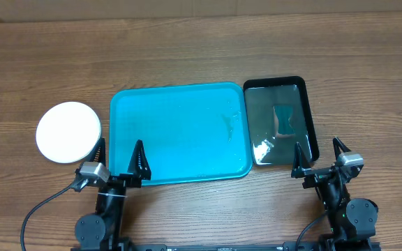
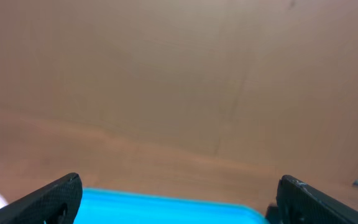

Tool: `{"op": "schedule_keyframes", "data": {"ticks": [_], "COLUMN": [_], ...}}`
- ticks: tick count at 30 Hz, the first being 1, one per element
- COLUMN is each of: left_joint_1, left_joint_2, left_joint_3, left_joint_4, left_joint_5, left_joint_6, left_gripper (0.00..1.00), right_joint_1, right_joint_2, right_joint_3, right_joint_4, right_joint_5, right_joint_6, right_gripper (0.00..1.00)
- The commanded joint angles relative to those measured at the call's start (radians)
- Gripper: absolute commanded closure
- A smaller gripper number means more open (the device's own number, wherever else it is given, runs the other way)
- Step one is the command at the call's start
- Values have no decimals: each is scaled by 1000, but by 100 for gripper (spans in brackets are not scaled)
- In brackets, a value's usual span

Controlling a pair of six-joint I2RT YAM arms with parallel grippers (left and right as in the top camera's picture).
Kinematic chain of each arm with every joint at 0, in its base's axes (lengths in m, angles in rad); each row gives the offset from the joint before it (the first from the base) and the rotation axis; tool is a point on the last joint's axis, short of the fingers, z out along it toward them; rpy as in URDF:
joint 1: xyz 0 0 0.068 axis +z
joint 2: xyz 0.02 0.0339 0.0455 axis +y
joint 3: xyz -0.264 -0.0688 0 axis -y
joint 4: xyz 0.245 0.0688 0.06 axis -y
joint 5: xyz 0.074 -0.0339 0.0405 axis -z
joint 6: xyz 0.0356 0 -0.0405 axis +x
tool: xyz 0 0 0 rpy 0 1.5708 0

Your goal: Clean dirty plates on tray and stack at the side

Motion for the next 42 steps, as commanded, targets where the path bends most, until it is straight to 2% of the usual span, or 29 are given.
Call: {"op": "schedule_keyframes", "data": {"ticks": [1, 6, 10, 17, 21, 42], "left_joint_1": [4, 4, 3, -2, -16, -16], "left_joint_2": [-13, -13, -13, -13, -13, -13], "left_joint_3": [-7, -7, -7, -7, -7, -7], "left_joint_4": [-92, -243, -239, -239, -239, -239], "left_joint_5": [-88, -127, -123, -123, -123, -127], "left_joint_6": [-2, 72, 161, 169, 270, 271], "left_gripper": [0, 0, 0, 0, 0, 0], "right_joint_1": [-3, -3, -3, -3, -3, -3], "right_joint_2": [-11, -11, -11, -11, -11, -11], "right_joint_3": [-11, -11, -11, -11, -11, -11], "right_joint_4": [4, 3, 4, 4, 4, 4], "right_joint_5": [10, 10, 10, 10, 10, 10], "right_joint_6": [3, 3, 3, 3, 3, 3], "right_gripper": [0, 0, 0, 0, 0, 0]}}
